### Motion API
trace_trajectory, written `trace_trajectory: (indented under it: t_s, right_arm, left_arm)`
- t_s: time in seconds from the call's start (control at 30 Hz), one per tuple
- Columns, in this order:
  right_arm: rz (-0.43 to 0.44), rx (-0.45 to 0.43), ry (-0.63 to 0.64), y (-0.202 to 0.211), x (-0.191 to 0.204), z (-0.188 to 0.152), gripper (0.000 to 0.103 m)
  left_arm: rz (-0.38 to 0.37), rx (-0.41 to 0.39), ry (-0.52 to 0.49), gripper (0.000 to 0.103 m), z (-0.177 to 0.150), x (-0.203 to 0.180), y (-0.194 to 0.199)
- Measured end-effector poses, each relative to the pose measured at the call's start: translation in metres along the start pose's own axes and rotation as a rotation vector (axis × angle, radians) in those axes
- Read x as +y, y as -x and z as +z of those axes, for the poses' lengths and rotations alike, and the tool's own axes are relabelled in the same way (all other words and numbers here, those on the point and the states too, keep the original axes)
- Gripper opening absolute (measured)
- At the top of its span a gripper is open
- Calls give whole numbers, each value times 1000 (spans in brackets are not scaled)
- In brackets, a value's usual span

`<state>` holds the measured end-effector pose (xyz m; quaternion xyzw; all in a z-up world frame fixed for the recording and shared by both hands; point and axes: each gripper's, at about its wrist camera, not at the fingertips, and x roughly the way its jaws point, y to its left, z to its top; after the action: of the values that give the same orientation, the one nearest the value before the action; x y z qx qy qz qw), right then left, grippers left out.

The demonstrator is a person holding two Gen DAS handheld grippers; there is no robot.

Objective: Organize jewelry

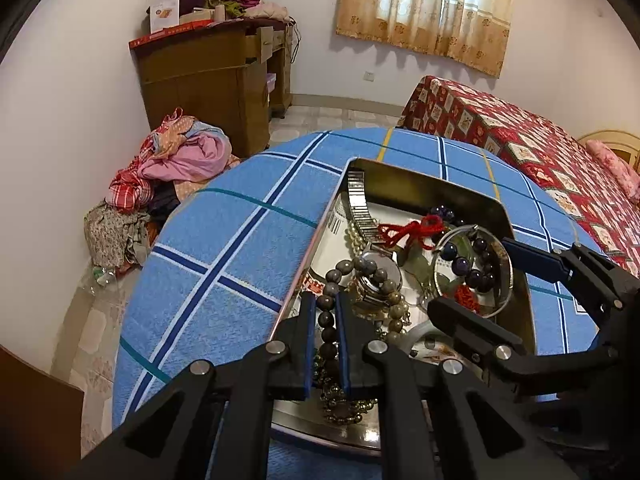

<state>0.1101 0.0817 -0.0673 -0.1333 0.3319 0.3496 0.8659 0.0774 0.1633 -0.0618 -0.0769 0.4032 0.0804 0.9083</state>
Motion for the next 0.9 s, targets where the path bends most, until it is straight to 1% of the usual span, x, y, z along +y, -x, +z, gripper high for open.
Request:
trace_trajectory:
  t_s: [0.07, 0.13, 0.2, 0.23, 0.3, 0.33, 0.37, 0.4, 0.47, 0.53, 0.63, 0.9]
  right_arm:
    - [8, 0, 1, 1, 0, 0, 78]
    - [18, -3, -11, 5, -2, -1, 81]
    - [20, -13, -31, 14, -6, -1, 83]
    - [21, -18, -36, 18, -7, -2, 86]
    - [10, -35, -44, 32, -11, -6, 91]
    - [-3, -51, -50, 42, -15, -10, 93]
    - [-12, -59, -54, 48, -17, -12, 94]
    - [-25, -67, -59, 55, -21, -15, 94]
    - [-43, -75, -78, 66, -27, -21, 94]
    - [-57, -73, -108, 72, -33, -25, 94]
    - [-58, -83, -134, 78, -38, -28, 94]
    - [-58, -115, -129, 90, -35, -33, 94]
  left_arm:
    - [-6, 8, -5, 9, -1, 0, 1]
    - [-8, 8, -2, 11, -2, 0, 4]
    - [-18, 2, 4, 28, -3, 0, 11]
    - [-25, -4, 7, 34, -3, -1, 14]
    - [-49, -37, 6, 58, -5, -4, 28]
    - [-36, -56, 3, 65, -5, -5, 33]
    - [-15, -75, 0, 76, -6, -6, 39]
    - [-3, -98, 0, 77, -7, -7, 47]
    - [-24, -105, 16, 77, -10, -5, 56]
    - [-13, -117, 25, 77, -13, -3, 64]
    - [-2, -126, 23, 77, -19, -4, 72]
    - [11, -155, 17, 77, -26, -9, 88]
